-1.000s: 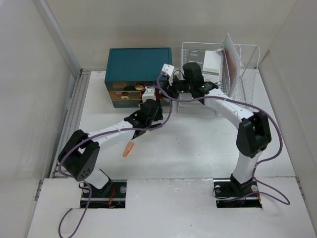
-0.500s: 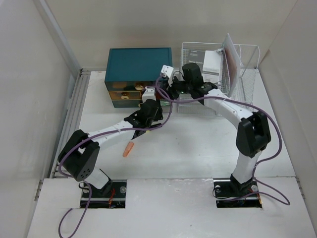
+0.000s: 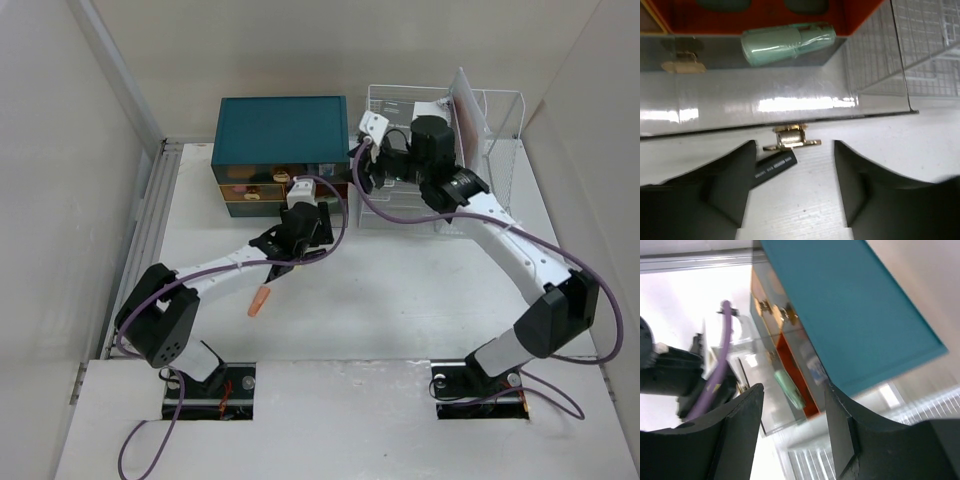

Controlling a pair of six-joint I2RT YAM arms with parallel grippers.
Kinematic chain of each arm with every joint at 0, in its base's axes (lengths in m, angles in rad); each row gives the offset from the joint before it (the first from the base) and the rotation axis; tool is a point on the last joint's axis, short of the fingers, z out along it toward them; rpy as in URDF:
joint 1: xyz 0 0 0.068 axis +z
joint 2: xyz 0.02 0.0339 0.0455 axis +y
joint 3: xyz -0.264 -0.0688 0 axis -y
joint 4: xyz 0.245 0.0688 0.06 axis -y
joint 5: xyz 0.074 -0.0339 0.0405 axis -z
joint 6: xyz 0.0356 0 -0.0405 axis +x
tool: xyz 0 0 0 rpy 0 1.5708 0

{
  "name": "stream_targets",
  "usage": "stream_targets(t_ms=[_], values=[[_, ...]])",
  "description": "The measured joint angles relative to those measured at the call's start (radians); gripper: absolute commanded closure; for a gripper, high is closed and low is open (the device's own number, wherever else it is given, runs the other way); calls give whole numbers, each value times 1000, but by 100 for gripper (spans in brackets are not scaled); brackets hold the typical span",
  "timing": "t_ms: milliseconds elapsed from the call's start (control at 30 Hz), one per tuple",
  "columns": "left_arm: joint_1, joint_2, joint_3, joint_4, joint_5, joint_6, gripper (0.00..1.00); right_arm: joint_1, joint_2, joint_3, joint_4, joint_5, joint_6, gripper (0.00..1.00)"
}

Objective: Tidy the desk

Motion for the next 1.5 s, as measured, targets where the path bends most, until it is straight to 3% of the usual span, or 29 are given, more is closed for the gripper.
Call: stream_targets(t_ms=[233,400,467,533,567,667,700,767,800,833,933,967,1000,1067,1100,1133,1167,1267,1500], values=[[-36,-53,-32,-20,27,-11,12,-63,-80,-69,5,0,15,42],[-59,-116,-39,-54,19,-12,12,-82,-95,-109,4,-3,19,42],[-76,-166,-48,-77,16,-18,20,-90,-107,-127,3,-5,19,47],[-92,-246,-71,-108,11,-35,35,-100,-138,-154,-4,5,21,49],[-100,-302,-86,-129,8,-45,55,-105,-161,-172,-7,8,19,61],[-106,-496,-124,-203,-29,-73,89,-119,-240,-220,-35,-1,-2,100],[-100,-564,-129,-228,-43,-76,96,-124,-261,-230,-46,-18,-24,100],[-74,-693,-131,-276,-77,-80,98,-119,-291,-257,-64,-68,-73,98],[-55,-756,-131,-294,-97,-79,98,-103,-297,-276,-74,-93,-108,81],[-39,-811,-131,-314,-120,-77,99,-77,-297,-297,-86,-115,-150,71],[-16,-936,-131,-370,-180,-59,99,70,-236,-351,-135,-151,-299,55],[-14,-964,-131,-387,-196,-51,96,126,-195,-354,-153,-153,-347,55],[-12,-983,-130,-405,-214,-44,84,185,-147,-354,-163,-152,-390,55],[-10,-1007,-129,-446,-240,-30,74,283,-35,-324,-219,-154,-483,53],[-10,-1015,-129,-468,-256,-25,65,327,25,-296,-244,-153,-523,52],[-10,-1025,-129,-489,-273,-19,44,362,87,-262,-266,-151,-557,52],[-10,-1041,-129,-508,-288,-11,38,388,144,-223,-294,-150,-591,50],[-10,-1118,-129,-553,-347,-22,26,440,325,-51,-365,-138,-658,49],[-10,-1358,-129,-587,-458,-50,26,488,563,190,-416,-97,-723,45]])
